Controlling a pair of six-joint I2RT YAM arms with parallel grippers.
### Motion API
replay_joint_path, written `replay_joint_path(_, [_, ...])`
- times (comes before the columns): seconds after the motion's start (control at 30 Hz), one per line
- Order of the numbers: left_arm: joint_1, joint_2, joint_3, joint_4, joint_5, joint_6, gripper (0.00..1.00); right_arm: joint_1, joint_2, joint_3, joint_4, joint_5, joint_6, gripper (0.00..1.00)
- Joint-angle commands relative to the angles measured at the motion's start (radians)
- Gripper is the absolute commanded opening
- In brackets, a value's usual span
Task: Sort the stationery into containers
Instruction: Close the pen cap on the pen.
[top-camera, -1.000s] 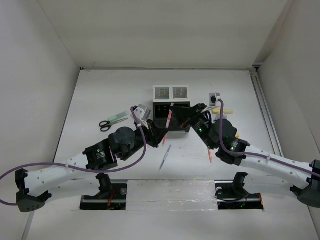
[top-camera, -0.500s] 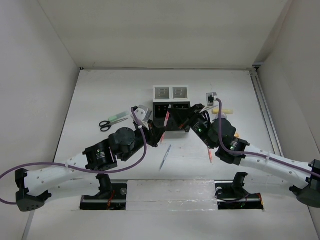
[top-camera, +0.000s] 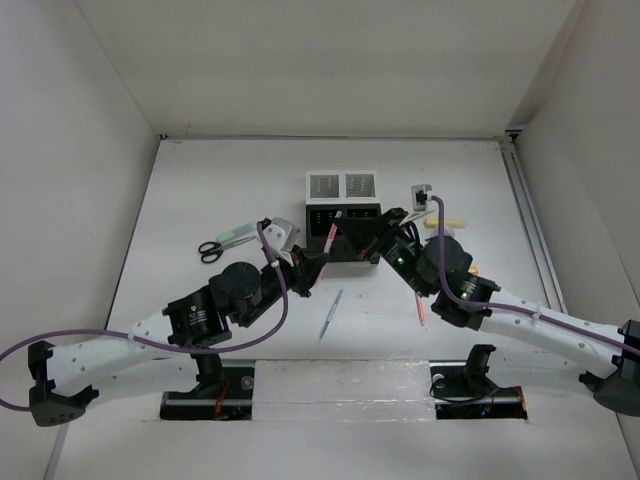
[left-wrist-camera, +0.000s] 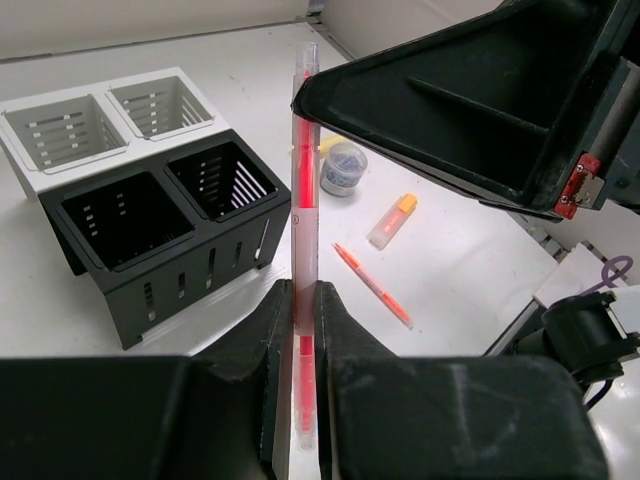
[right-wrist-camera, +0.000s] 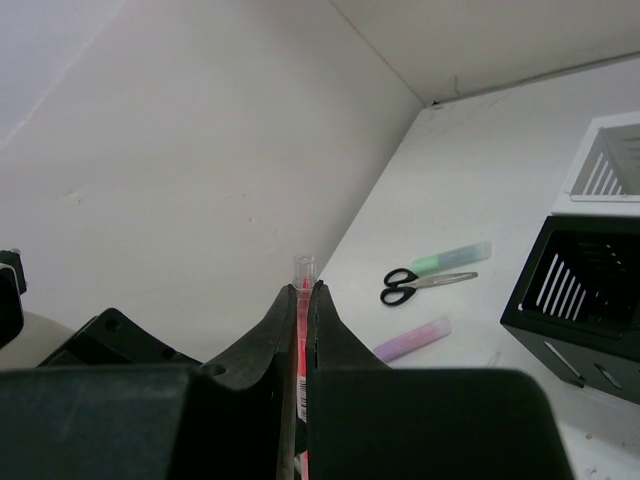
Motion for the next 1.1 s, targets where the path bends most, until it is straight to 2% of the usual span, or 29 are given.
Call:
replay_joint_path(0.0, [0.008, -0.026, 0.003, 0.239, -0.065, 0.029, 0.0, 0.011, 0.011, -0.028, -0.092, -0.103, 0.015, 0.0])
replay_joint_path(0.37, [0.008, -0.026, 0.004, 0.276, -0.115, 0.093, 0.0, 0.011, 0.02, -0.068, -0.068, -0.176, 0.033, 0.0])
replay_joint_path(1.07, [0.008, 0.007, 0.052, 0.304, -0.171, 0.148, 0.0, 0.021, 0.098, -0.071, -0.039, -0.205, -0.017, 0.0])
